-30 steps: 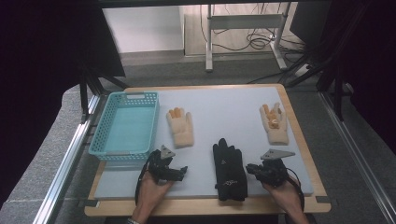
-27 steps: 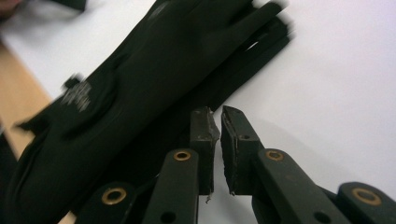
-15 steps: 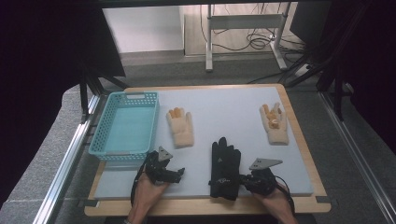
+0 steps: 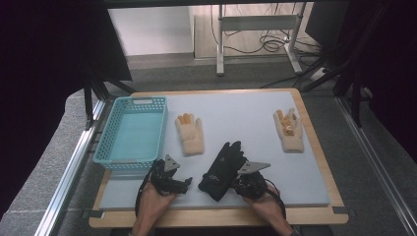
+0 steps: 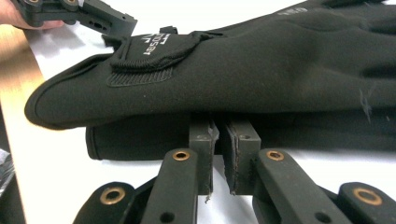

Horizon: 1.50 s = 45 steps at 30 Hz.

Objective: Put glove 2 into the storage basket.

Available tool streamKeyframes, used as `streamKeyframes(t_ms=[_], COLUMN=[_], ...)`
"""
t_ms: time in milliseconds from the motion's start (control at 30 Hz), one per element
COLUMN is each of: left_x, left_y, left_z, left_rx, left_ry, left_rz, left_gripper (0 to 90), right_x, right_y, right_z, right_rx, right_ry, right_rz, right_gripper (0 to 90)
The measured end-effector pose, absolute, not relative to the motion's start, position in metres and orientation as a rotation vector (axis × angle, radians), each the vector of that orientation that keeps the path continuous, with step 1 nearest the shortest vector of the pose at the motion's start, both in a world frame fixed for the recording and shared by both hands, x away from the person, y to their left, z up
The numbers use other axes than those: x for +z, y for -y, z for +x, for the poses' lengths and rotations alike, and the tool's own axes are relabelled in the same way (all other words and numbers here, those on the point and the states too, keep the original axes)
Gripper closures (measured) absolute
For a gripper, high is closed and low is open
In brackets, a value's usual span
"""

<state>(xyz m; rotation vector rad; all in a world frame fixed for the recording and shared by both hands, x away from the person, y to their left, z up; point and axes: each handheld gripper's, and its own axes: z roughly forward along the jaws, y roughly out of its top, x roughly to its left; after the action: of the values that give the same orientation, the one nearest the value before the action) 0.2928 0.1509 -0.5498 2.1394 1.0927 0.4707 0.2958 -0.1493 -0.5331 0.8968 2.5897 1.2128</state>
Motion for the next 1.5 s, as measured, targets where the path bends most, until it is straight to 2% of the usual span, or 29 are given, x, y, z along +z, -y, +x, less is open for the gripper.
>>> streamKeyframes(t_ms=[200,333,633,867,1067,1200,1500], left_x=[-0.55,-0.55,-0.55,-0.55,-0.548,-0.544,-0.528], left_y=[-0.152,-0.152,-0.154,-0.154,-0.153,-0.153,-0.129], left_z=[0.293,0.293,0.295,0.295,0.296,0.299,0.294], left_rx=[0.463,0.457,0.413,0.408,0.393,0.32,0.281], left_ry=[-1.091,-1.093,-1.095,-1.099,-1.115,-1.136,-1.044], left_rz=[2.135,2.131,2.127,2.129,2.121,2.084,2.088], left_gripper=[4.2,4.6,6.4,6.9,7.4,7.6,10.1], right_x=[-0.528,-0.522,-0.518,-0.523,-0.529,-0.53,-0.53], right_y=[0.158,0.182,0.244,0.272,0.273,0.273,0.273], right_z=[0.293,0.297,0.318,0.326,0.327,0.327,0.327], right_rx=[1.195,1.183,1.083,1.014,0.984,0.985,0.988], right_ry=[-2.585,-2.517,-2.372,-2.276,-2.272,-2.27,-2.268], right_rz=[0.88,0.928,1.071,1.152,1.145,1.145,1.142], right_gripper=[75.6,70.2,47.2,37.0,33.7,33.4,33.2])
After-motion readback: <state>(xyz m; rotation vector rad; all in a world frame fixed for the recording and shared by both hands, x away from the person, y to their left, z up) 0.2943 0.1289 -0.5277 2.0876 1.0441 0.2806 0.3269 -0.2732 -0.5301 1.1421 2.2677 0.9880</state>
